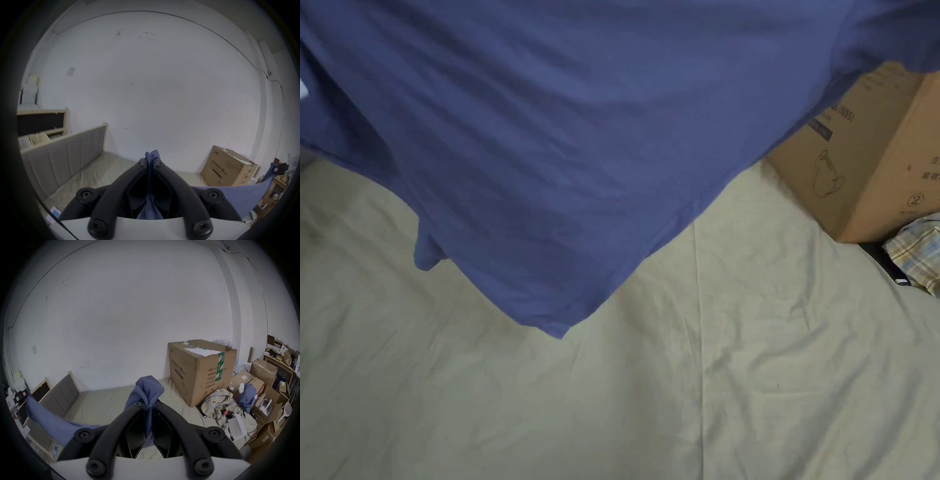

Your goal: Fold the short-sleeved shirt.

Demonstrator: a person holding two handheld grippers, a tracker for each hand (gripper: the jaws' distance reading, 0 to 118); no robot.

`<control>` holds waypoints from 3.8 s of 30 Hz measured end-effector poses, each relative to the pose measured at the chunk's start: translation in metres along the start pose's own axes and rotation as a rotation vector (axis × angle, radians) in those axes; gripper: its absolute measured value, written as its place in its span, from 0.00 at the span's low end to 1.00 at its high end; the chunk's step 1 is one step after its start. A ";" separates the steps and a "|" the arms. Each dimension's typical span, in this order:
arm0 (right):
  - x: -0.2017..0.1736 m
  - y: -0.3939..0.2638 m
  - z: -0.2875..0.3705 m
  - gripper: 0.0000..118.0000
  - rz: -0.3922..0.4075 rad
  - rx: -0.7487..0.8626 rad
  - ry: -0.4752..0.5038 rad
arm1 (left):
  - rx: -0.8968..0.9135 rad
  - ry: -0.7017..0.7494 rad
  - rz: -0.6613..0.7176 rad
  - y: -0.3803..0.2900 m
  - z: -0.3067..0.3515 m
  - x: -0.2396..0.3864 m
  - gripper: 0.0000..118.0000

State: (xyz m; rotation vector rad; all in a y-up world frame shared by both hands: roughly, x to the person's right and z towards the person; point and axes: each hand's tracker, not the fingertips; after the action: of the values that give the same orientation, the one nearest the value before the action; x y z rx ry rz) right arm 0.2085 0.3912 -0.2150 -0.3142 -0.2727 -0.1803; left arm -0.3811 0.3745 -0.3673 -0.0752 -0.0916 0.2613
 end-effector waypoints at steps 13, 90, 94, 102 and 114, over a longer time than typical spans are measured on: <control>-0.045 0.095 -0.099 0.03 -0.060 0.033 -0.103 | -0.029 0.143 -0.080 0.060 -0.127 0.058 0.02; -0.062 -0.339 0.046 0.78 0.177 0.170 0.010 | -0.104 0.069 -0.309 -0.324 0.139 -0.024 0.61; -0.067 -0.346 0.049 0.01 0.178 0.180 -0.006 | -0.120 0.068 -0.311 -0.329 0.139 -0.023 0.00; -0.071 -0.350 0.047 0.00 0.169 0.152 0.027 | -0.166 0.031 -0.323 -0.329 0.139 -0.020 0.00; -0.079 -0.353 0.039 0.00 0.187 0.119 0.048 | -0.438 0.084 -0.258 -0.288 0.079 -0.065 0.13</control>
State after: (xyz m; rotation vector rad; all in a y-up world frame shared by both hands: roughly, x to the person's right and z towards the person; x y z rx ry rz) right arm 0.0477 0.0843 -0.1039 -0.2157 -0.2046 0.0125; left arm -0.3783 0.0849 -0.2698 -0.5063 -0.0734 -0.0237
